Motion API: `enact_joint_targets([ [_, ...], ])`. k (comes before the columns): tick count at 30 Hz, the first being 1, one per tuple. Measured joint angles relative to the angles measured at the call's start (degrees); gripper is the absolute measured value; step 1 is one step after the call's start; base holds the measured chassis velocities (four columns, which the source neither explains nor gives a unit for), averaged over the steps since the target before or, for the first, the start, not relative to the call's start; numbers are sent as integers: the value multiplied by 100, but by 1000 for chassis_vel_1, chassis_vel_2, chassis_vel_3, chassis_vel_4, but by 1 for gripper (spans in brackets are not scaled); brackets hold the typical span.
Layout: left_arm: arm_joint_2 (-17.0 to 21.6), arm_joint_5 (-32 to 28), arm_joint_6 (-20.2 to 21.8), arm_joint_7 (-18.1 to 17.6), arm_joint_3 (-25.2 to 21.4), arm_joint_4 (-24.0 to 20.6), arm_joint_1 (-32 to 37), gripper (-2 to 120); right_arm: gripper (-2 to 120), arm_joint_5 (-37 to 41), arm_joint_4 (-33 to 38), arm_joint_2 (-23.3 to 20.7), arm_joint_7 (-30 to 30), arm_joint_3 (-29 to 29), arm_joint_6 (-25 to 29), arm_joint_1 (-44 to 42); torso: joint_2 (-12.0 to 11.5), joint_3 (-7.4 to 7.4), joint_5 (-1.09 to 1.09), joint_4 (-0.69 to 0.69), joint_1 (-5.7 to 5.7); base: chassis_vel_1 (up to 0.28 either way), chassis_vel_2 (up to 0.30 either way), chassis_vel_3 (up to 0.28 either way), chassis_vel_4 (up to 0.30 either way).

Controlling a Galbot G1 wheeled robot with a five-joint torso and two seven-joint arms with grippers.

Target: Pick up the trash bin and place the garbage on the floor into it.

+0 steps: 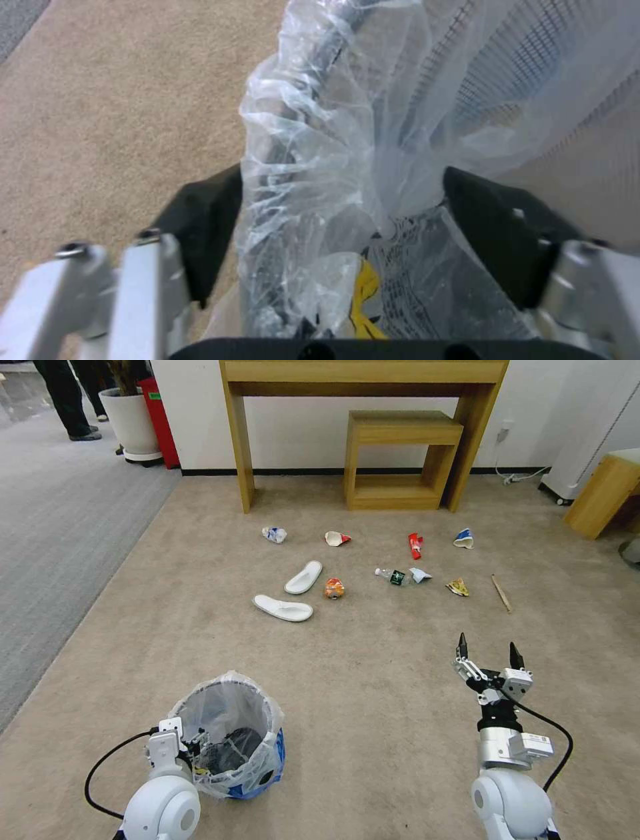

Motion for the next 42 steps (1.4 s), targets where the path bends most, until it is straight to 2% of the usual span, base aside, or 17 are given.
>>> enact_joint_targets([
  [3, 0, 15, 0, 4, 13, 19, -2, 57, 100, -16, 14, 9, 0, 16, 10, -18, 0, 0, -1, 0, 0, 0, 0, 0, 0],
  [6, 0, 20, -1, 4, 17, 24, -6, 49, 100, -19, 19, 11, 0, 25, 12, -25, 0, 0, 0, 0, 0, 0, 0, 0, 0],
  [7, 0, 21, 0, 5, 18, 29, -8, 41, 100, -27, 21, 14, 0, 34, 14, -30, 0, 0, 0, 0, 0, 0, 0, 0, 0],
  [8, 0, 21, 0, 5, 18, 29, -8, 41, 100, -27, 21, 14, 0, 34, 14, -30, 0, 0, 0, 0, 0, 0, 0, 0, 0],
  [11, 5, 20, 5, 13, 19, 40, -12, 28, 100, -44, 22, 30, -1, 41, 17, -34, 0, -1, 2, 0, 0, 0, 0, 0, 0],
  [14, 7, 3, 6, 30, 21, 39, -17, 21, 100, -66, 23, 45, -2, 44, 24, -40, 0, -1, 3, 0, 0, 0, 0, 0, 0],
  [30, -23, 80, 6, 61, 34, 100, -15, 20, 100, -102, 18, 72, -5, 76, 44, -70, 1, -1, 2, 0, 0, 0, 0, 0, 0],
  [42, -124, 481, -165, 401, -5, 250, -22, 20, 100, -76, 63, -9, 88, 67, -22, -171, 1, 0, 2, 1, -1, 0, 0, 0, 0],
])
